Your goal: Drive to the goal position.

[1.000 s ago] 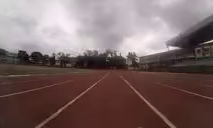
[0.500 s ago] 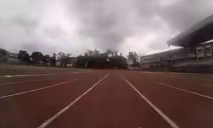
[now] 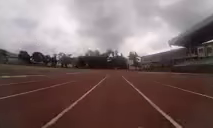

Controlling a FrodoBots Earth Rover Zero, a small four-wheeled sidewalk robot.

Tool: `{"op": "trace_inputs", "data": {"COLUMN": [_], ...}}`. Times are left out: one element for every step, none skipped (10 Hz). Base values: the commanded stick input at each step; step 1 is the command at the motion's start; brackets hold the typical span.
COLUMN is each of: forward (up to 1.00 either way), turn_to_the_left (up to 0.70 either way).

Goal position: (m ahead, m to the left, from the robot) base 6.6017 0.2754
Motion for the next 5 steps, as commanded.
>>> {"op": "trace_inputs", "data": {"forward": [0.7,0.7,0.7,0.7,0.7], "turn_to_the_left": [0.0,0.0,0.0,0.0,0.0]}}
